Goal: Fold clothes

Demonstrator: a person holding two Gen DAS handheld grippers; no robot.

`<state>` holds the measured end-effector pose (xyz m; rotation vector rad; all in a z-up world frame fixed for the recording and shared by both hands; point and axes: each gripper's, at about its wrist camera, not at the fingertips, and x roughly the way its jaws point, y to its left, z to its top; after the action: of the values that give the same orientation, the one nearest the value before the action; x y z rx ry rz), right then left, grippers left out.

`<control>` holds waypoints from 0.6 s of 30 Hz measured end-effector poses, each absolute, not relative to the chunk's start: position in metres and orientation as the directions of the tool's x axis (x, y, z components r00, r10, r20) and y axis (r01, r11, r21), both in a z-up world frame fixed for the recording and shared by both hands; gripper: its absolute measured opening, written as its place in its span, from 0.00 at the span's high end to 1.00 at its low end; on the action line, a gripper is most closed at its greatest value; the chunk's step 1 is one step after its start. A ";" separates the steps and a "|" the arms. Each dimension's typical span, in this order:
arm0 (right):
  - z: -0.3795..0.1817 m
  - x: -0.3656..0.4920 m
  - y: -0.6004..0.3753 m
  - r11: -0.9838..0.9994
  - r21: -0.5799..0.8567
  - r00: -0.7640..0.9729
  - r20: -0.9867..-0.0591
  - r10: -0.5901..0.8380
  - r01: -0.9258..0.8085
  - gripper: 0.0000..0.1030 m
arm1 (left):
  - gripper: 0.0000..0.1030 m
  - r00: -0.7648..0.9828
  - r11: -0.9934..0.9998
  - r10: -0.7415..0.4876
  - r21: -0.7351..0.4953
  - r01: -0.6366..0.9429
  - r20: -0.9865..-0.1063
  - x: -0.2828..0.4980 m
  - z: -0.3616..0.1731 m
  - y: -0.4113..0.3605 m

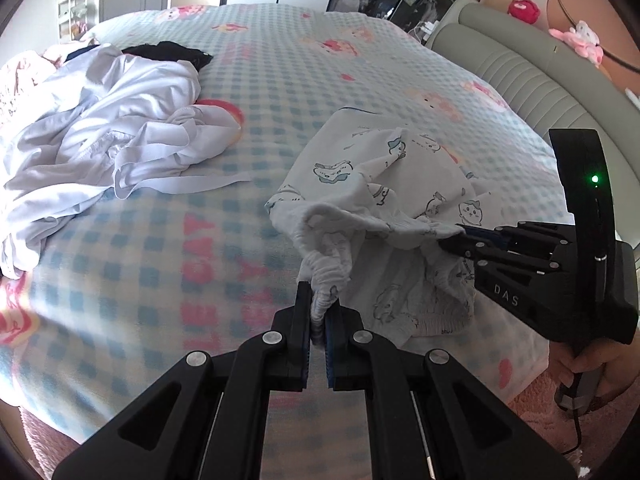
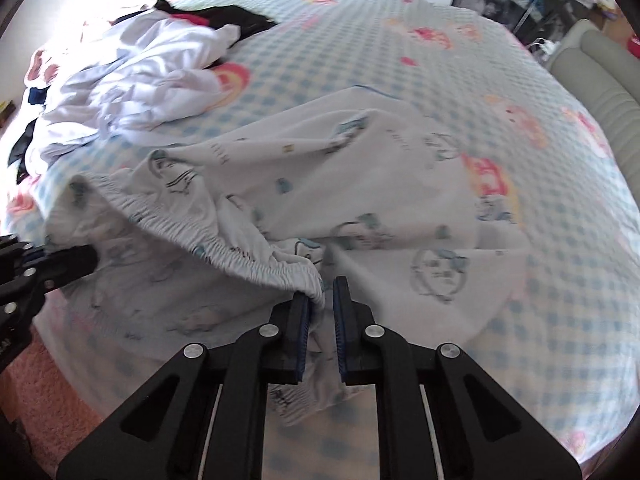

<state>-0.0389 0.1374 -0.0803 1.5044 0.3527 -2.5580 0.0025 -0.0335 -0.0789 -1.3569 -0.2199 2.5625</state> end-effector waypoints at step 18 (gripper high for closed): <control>-0.058 -0.001 0.263 -0.986 0.161 -0.510 -0.852 -0.119 -0.040 0.90 | 0.90 -0.491 -0.940 0.322 -0.212 -0.267 -0.809 0.000 -0.077 0.017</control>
<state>-0.0008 0.2633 -0.0579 1.5313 -0.2482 -2.6793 0.0004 0.0167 -0.0768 -1.3476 -0.0821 2.4511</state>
